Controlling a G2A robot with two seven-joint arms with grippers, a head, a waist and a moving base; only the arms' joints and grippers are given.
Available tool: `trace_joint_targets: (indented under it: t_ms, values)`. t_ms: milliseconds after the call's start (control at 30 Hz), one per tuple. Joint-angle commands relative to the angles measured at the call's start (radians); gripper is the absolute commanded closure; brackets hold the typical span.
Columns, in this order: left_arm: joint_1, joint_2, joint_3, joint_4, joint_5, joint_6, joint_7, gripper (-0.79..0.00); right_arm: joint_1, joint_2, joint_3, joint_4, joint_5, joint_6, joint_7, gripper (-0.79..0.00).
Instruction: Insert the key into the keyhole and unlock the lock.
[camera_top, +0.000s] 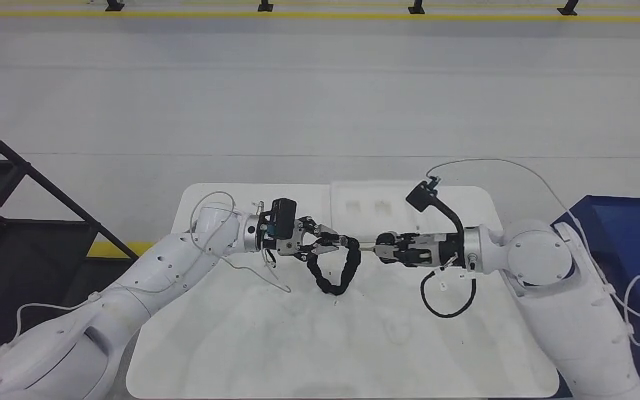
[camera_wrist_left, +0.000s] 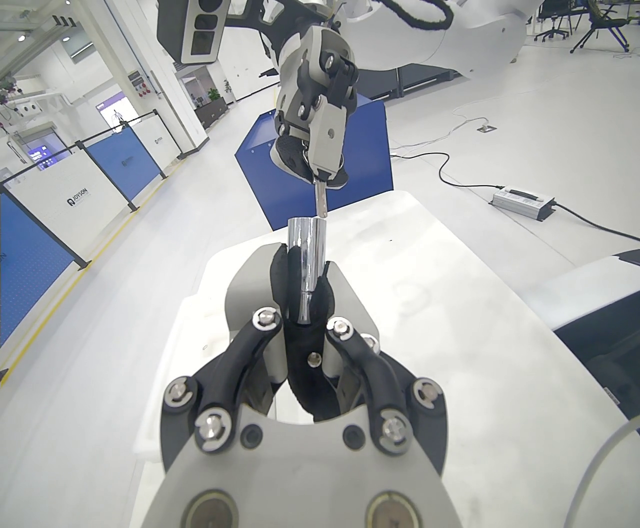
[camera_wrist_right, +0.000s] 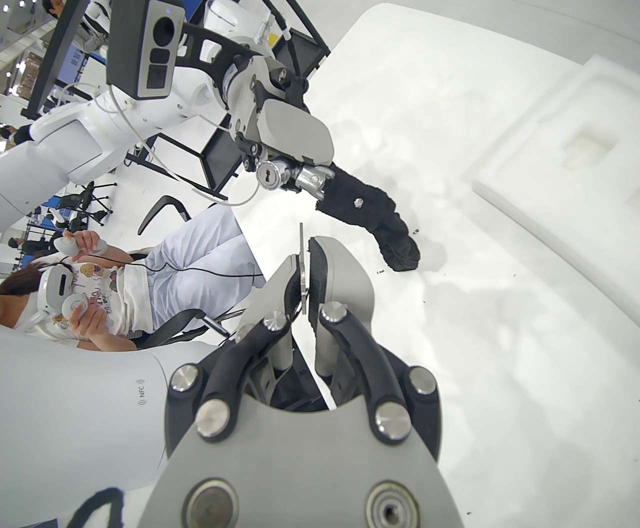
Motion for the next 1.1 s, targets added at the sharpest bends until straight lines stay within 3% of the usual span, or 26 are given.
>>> trace_joint_targets:
  t_ms: [0, 400, 1067]
  values:
    - [0.014, -0.001, -0.01, -0.01, -0.018, 0.012, -0.022, 0.0, -0.004, 0.003, 0.003, -0.032, -0.025, 0.014, 0.0, 0.0]
    - [0.023, -0.001, -0.068, -0.071, 0.079, 0.133, -0.071, 0.0, -0.055, 0.021, 0.028, -0.294, -0.249, 0.196, -0.035, 0.0]
    - [0.068, 0.002, -0.151, -0.173, 0.075, 0.084, -0.256, 0.0, -0.076, 0.026, -0.025, -0.41, -0.44, 0.314, -0.06, 0.0]
